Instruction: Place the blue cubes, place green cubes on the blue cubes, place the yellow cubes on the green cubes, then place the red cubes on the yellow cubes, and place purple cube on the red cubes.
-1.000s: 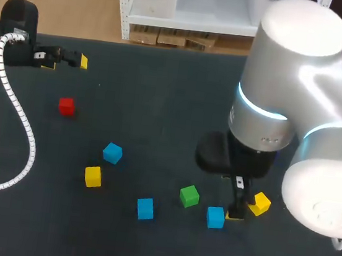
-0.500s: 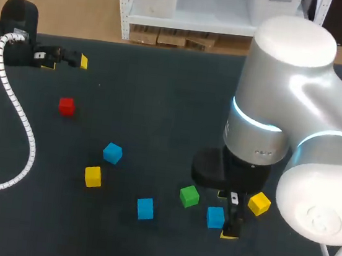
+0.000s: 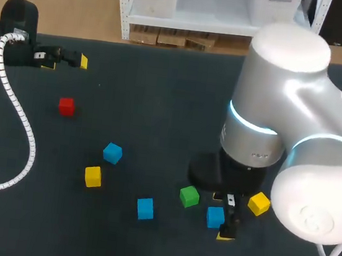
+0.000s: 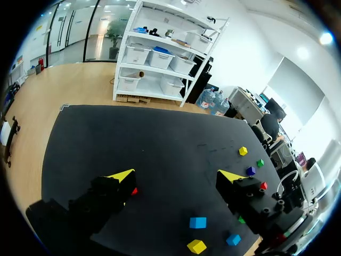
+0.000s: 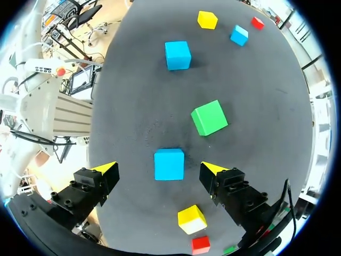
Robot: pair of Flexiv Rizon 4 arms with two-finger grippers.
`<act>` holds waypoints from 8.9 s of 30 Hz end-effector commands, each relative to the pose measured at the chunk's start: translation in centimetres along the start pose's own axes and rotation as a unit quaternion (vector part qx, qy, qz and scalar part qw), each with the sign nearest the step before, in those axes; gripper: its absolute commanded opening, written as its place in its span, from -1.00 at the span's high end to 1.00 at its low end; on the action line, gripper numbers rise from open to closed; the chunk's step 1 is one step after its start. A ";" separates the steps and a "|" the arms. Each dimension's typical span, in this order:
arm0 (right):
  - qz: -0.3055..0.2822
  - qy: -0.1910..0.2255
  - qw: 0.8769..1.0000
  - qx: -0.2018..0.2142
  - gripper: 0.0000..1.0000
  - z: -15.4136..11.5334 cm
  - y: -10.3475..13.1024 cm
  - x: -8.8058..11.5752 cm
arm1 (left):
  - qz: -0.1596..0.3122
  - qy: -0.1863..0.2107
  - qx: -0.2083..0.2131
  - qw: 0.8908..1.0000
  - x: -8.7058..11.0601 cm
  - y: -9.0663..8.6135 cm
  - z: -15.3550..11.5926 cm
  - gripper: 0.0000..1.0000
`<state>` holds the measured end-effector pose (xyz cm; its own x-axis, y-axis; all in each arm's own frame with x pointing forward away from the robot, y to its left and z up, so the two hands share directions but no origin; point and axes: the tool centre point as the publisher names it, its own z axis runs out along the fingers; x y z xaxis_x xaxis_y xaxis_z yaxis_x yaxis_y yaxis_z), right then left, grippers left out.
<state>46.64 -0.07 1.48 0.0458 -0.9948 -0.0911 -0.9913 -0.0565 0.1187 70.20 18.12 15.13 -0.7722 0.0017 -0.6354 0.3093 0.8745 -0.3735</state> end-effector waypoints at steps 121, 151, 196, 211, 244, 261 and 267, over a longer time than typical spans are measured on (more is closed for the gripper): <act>-0.130 -0.027 0.991 0.001 -1.00 -6.5 -2.1 -2.5 | 0.001 -0.002 0.005 1.000 0.1 0.2 0.0 -1.00; -0.135 -0.007 0.991 -0.001 -1.00 -7.1 1.6 -4.2 | 0.001 -0.002 0.005 1.000 0.1 0.2 0.0 -1.00; -0.101 0.039 0.994 0.016 -1.00 -0.1 -0.1 -13.8 | 0.001 -0.002 0.005 1.000 0.1 0.2 0.0 -1.00; -0.076 0.030 0.997 0.008 -1.00 2.1 -1.5 -13.8 | 0.001 -0.002 0.005 1.000 0.1 0.2 0.0 -1.00; 0.003 0.032 0.999 0.036 1.00 -2.7 -8.1 -10.6 | 0.001 -0.002 0.005 1.000 0.1 0.2 0.0 -1.00; 0.011 0.022 1.000 0.007 1.00 -2.5 -15.7 -6.4 | 0.001 -0.002 0.005 1.000 0.1 0.2 0.0 -1.00; 0.013 0.034 0.999 0.000 1.00 -2.0 -17.6 -5.9 | 0.001 -0.002 0.005 1.000 0.1 0.2 0.0 -1.00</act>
<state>62.93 6.12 2.47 0.0274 -0.9992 -0.0302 -0.9969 -0.0295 0.0731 70.20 18.12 15.13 -0.7721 0.0017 -0.6355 0.3092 0.8746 -0.3734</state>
